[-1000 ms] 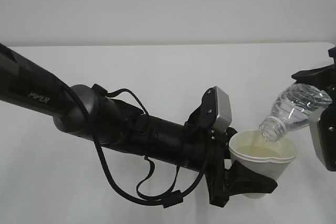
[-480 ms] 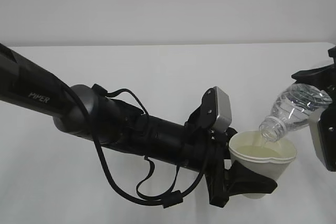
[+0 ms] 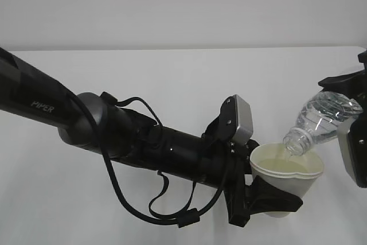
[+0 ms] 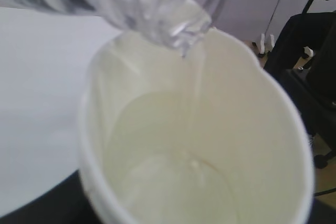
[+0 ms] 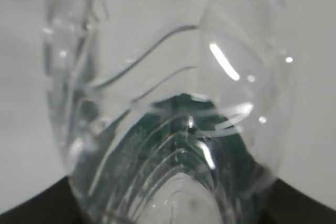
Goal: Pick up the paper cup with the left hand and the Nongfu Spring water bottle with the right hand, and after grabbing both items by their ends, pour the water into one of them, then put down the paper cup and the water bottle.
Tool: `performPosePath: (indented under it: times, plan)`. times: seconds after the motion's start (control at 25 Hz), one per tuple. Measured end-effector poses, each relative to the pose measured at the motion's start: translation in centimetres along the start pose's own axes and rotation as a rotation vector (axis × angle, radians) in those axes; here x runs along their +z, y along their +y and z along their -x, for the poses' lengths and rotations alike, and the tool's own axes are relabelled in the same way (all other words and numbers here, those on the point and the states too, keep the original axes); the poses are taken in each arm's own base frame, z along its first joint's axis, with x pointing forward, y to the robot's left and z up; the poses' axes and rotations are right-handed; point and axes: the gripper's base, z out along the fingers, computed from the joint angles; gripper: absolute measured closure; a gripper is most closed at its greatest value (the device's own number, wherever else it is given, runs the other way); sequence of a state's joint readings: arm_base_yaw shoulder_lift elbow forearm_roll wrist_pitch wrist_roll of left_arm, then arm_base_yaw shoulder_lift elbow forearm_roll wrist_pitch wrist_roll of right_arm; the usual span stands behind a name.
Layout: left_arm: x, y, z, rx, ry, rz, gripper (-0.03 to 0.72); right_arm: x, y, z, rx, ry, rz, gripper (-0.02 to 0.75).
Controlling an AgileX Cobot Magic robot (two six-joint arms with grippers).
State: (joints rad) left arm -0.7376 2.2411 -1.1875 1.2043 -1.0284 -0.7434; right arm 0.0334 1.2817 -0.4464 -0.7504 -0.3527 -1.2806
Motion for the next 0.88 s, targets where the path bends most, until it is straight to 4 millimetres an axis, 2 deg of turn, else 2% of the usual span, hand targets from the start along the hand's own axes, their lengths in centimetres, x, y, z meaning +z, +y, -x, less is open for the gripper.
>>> performPosePath:
  times: [0.88]
  plan:
    - [0.0,-0.01,-0.03,-0.005,0.004,-0.001,0.274,0.0,-0.01,0.0,-0.005,0.0,-0.001,0.336]
